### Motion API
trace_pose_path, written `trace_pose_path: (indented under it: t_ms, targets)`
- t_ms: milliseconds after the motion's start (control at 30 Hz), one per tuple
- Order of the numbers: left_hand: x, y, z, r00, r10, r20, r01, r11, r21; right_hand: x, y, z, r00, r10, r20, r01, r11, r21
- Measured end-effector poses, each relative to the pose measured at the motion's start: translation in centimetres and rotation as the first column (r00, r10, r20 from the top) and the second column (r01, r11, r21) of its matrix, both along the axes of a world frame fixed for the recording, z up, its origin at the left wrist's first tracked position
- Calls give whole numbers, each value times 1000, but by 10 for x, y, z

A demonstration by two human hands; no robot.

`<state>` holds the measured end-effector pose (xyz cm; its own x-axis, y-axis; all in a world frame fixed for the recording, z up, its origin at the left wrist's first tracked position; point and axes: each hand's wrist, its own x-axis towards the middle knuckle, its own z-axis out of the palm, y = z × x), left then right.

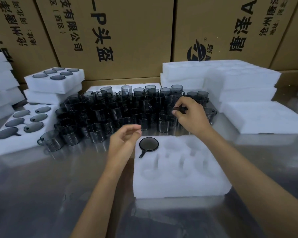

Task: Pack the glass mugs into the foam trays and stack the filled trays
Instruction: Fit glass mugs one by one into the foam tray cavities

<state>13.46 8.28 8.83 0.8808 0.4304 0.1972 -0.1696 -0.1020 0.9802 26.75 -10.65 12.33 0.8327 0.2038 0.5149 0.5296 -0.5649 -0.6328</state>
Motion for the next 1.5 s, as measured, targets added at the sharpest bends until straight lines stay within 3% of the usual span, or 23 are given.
trace_pose_path:
  t_ms: [100,200,300,533,633,700,800,1000,1267,1500]
  targets:
    - [-6,-13,11,992,7,129,-22,994,111,-42,0,5,993,113,34,-117,987,113]
    - [-15,-29,19,977,-67,201,-18,919,394,-81,3,7,979,202,28,-202,946,252]
    - [-18,-46,24,962,-99,256,-55,844,533,-107,3,7,980,196,-35,-164,893,419]
    - [-21,-63,27,963,78,259,-201,848,491,-124,-8,1,967,224,-120,-124,828,547]
    - [-18,-57,28,989,16,144,-81,888,452,-113,-24,1,981,121,-150,-12,814,581]
    - [-17,-54,28,993,-101,60,68,911,407,-108,-31,-1,949,173,-264,5,828,560]
    - [-17,-52,26,980,-201,2,184,903,387,-108,-34,-5,869,323,-374,-68,828,556]
    - [-18,-48,23,953,-303,-19,289,886,362,-107,-39,-11,778,462,-425,-218,834,507]
    - [-16,-46,21,959,-284,-12,261,860,439,-107,-32,-17,911,300,-283,-168,897,409]
    - [-16,-49,16,974,-211,-87,227,864,449,-104,-33,-24,930,258,-263,-172,935,309]
